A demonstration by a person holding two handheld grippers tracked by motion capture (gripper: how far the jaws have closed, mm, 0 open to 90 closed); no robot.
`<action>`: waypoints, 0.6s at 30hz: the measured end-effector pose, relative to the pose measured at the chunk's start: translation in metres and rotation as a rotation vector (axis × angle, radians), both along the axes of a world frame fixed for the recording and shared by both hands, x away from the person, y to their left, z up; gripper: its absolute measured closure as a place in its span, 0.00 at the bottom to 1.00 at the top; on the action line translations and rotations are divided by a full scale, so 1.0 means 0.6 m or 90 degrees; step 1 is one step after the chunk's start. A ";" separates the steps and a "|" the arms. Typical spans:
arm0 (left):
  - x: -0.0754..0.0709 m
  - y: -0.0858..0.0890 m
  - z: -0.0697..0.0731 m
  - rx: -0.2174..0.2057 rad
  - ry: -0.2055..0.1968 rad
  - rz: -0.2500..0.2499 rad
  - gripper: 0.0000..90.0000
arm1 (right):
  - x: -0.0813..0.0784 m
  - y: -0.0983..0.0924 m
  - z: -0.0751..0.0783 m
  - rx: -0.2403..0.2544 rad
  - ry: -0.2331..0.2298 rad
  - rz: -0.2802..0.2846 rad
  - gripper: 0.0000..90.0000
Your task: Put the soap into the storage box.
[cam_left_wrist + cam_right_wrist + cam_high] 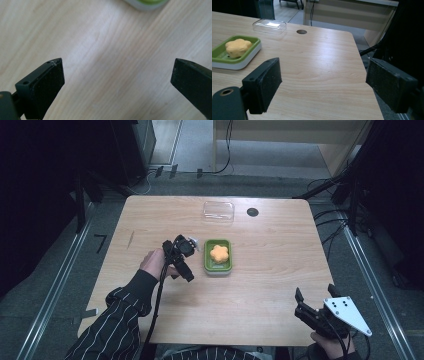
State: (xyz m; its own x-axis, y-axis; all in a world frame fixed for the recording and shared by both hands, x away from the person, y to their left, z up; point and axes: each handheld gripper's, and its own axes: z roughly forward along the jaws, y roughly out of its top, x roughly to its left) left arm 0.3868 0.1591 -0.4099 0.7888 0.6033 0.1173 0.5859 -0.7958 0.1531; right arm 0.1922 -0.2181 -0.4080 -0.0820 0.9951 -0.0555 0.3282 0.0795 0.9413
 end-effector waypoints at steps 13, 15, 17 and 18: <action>-0.051 0.039 -0.027 0.015 0.004 0.026 0.00 | -0.001 0.000 0.000 0.001 -0.002 -0.001 0.15; -0.058 0.043 -0.031 0.019 0.011 0.029 0.00 | -0.001 0.000 0.000 0.001 -0.002 -0.001 0.15; -0.065 0.048 -0.035 0.022 0.016 0.029 0.00 | -0.001 0.000 0.000 0.001 -0.002 -0.001 0.15; -0.068 0.050 -0.038 0.027 0.023 0.029 0.00 | -0.001 0.000 0.000 0.001 -0.003 -0.002 0.15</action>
State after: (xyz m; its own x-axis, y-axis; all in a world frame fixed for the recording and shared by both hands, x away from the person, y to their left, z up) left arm 0.3459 0.1888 -0.4325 0.7653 0.6333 0.1148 0.6257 -0.7739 0.0983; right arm 0.1917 -0.2183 -0.4079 -0.0794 0.9954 -0.0542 0.3247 0.0772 0.9427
